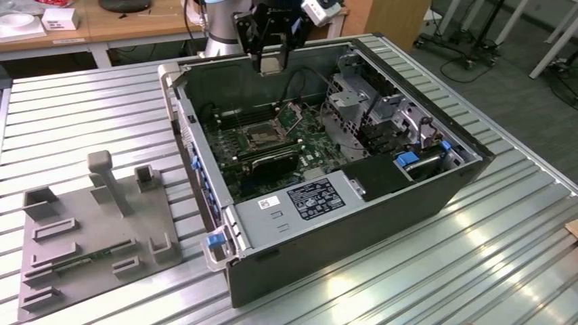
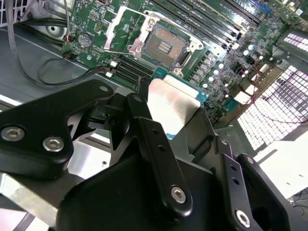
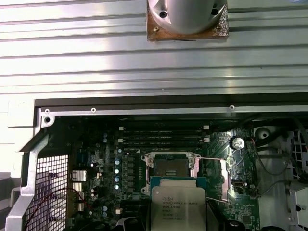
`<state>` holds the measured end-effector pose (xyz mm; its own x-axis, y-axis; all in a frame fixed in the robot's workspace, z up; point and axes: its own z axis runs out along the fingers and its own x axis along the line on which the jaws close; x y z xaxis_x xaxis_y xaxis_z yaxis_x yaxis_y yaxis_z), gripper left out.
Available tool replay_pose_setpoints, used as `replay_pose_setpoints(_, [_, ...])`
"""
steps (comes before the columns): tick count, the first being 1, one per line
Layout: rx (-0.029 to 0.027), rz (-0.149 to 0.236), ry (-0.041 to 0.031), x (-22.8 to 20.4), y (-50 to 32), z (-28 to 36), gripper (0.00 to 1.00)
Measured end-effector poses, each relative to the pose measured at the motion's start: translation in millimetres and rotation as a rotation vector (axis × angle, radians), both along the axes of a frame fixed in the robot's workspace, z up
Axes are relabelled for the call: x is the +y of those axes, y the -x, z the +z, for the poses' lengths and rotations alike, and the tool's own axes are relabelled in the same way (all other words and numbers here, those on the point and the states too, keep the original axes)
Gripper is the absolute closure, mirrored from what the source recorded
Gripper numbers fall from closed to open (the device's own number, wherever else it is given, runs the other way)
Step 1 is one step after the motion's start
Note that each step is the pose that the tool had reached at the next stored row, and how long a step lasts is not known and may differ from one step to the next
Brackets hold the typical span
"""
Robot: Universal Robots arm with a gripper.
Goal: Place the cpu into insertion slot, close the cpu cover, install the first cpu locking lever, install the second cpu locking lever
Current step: 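Place the cpu into insertion slot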
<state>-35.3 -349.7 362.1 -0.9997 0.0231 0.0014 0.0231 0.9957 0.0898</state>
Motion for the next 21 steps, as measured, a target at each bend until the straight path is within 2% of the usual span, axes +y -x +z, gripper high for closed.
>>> replay_pose_setpoints(5, [0.0000, 0.000, 0.0000, 0.0, 0.0, -0.3, 0.46])
replay_pose_setpoints(12, [0.0000, 0.000, 0.0002, 0.0, 0.0, -5.7, 0.46])
replay_pose_setpoints(21, [0.0000, 0.000, 0.0001, 0.0, 0.0, -6.2, 0.46])
